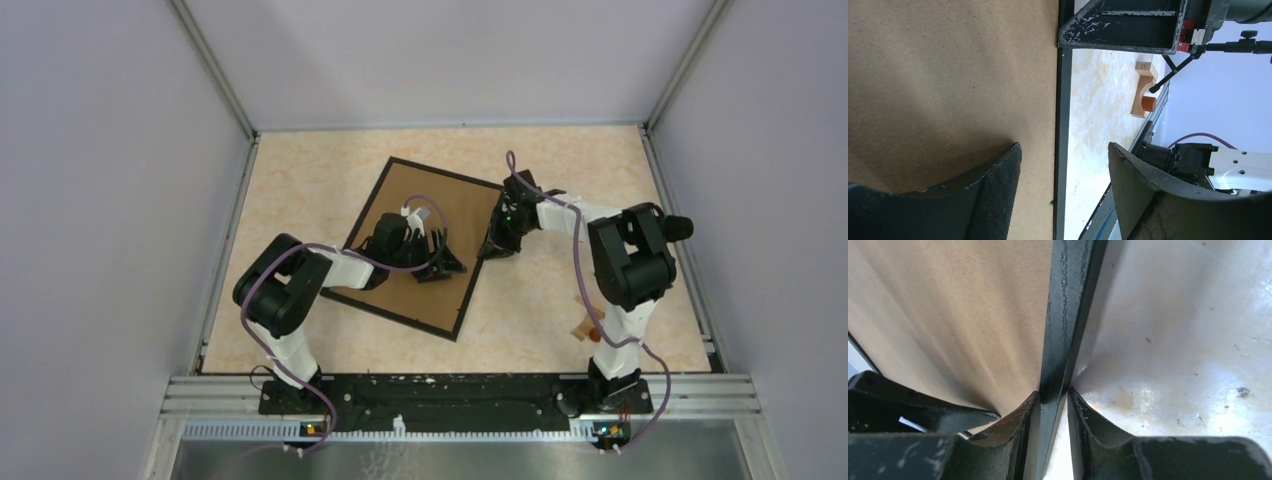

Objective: Put the photo into the frame
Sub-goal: Install the photo frame at the center of the board.

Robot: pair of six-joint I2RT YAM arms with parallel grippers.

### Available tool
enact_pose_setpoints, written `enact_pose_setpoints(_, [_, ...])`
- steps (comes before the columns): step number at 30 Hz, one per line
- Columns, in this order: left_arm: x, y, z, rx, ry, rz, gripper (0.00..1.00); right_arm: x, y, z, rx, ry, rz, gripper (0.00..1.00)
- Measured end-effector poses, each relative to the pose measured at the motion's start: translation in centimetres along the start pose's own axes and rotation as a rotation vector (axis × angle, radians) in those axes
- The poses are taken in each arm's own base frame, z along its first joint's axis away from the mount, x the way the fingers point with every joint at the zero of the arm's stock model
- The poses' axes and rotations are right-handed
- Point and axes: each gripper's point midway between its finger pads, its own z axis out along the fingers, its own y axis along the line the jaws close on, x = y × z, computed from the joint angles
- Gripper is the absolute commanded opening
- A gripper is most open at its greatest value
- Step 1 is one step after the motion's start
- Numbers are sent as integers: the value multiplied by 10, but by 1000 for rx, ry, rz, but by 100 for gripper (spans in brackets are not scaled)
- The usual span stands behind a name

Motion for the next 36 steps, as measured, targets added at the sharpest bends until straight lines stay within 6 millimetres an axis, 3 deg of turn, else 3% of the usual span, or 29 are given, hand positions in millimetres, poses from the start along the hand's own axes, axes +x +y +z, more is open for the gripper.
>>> enact_pose_setpoints(8, [-3, 1, 0, 0, -12, 8, 71, -9, 10, 14, 107, -37, 25, 26])
enact_pose_setpoints(16, [-3, 1, -1, 3, -12, 20, 72, -12, 20, 17, 284, -172, -79, 28])
enact_pose_setpoints(21, [-1, -1, -4, -5, 0, 29, 75, -16, 27, 8, 203, -163, -150, 44])
enact_pose_setpoints(27, [1, -5, -10, -51, 36, 18, 77, -24, 22, 4, 121, -121, -189, 41])
enact_pose_setpoints(31, [-13, -19, -14, -66, 21, 33, 79, -26, 22, 6, 98, -127, -209, 40])
enact_pose_setpoints(36, [-46, -52, -19, -51, -58, 97, 81, -29, 27, 10, 76, -156, -222, 35])
